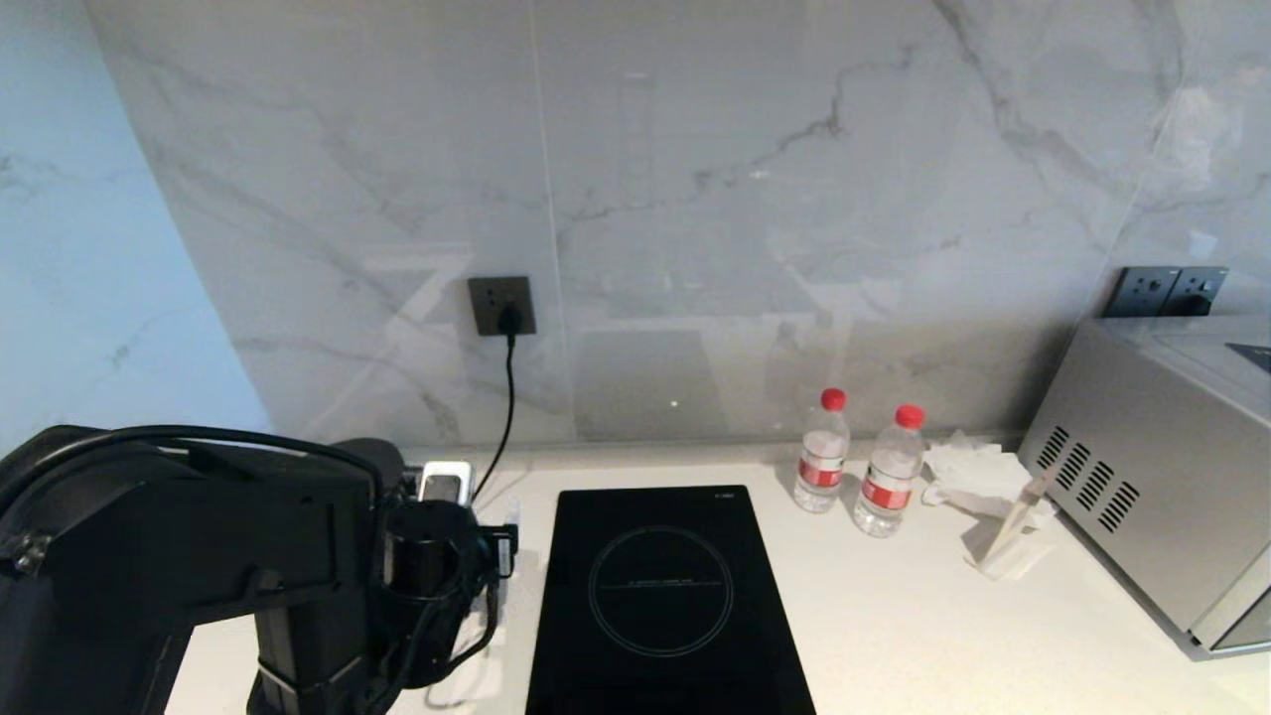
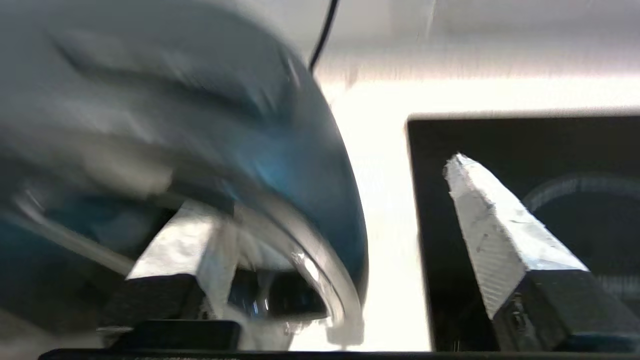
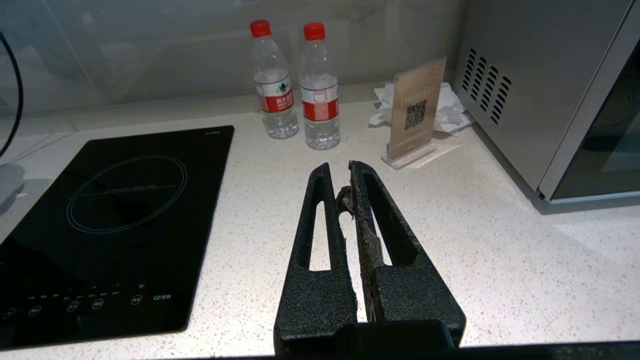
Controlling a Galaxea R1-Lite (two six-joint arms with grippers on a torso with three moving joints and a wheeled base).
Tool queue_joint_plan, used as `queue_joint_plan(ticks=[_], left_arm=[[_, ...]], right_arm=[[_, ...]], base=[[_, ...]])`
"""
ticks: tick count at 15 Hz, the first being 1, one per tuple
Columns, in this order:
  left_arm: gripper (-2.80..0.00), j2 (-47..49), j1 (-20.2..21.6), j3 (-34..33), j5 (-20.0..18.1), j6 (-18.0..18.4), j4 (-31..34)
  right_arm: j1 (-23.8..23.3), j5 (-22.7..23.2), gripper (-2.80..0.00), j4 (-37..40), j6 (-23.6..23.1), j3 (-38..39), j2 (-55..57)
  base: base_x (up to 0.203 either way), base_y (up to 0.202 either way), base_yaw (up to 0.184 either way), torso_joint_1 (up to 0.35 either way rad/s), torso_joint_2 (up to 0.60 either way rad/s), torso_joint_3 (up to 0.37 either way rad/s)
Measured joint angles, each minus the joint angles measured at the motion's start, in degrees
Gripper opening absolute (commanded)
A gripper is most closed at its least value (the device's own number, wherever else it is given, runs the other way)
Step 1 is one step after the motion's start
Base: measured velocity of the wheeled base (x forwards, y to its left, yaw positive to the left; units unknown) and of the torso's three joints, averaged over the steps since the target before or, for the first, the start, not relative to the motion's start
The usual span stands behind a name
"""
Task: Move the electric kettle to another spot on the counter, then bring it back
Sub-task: Place it on the power base
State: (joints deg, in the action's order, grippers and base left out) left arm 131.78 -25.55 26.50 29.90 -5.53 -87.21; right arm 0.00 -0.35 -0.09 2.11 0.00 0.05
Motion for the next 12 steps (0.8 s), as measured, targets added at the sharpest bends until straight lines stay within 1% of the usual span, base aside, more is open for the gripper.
queue_joint_plan(ticks=[2, 5, 9, 12], left_arm=[[0.00, -0.20, 0.10, -1.38, -0.04, -0.16, 0.02], [0.00, -0.35, -0.13, -1.71, -0.09, -0.17, 0.04], [0.00, -0.63, -0.35, -2.84, -0.21, -1.45, -0.01], [0.00, -0.79, 0.09, -4.40, -0.52, -4.38, 0.04]], right_arm=[[0.00, 0.00, -2.80, 0.00, 0.00, 0.00, 0.00], [0.00, 0.02, -2.80, 0.02, 0.00, 0.00, 0.00], [0.00, 0.02, -2.80, 0.02, 0.00, 0.00, 0.00], [0.00, 0.00, -2.80, 0.02, 0.00, 0.00, 0.00]], base=[[0.000, 0.000, 0.000, 0.000, 0.00, 0.000], [0.000, 0.000, 0.000, 0.000, 0.00, 0.000], [0.000, 0.000, 0.000, 0.000, 0.00, 0.000], [0.000, 0.000, 0.000, 0.000, 0.00, 0.000]])
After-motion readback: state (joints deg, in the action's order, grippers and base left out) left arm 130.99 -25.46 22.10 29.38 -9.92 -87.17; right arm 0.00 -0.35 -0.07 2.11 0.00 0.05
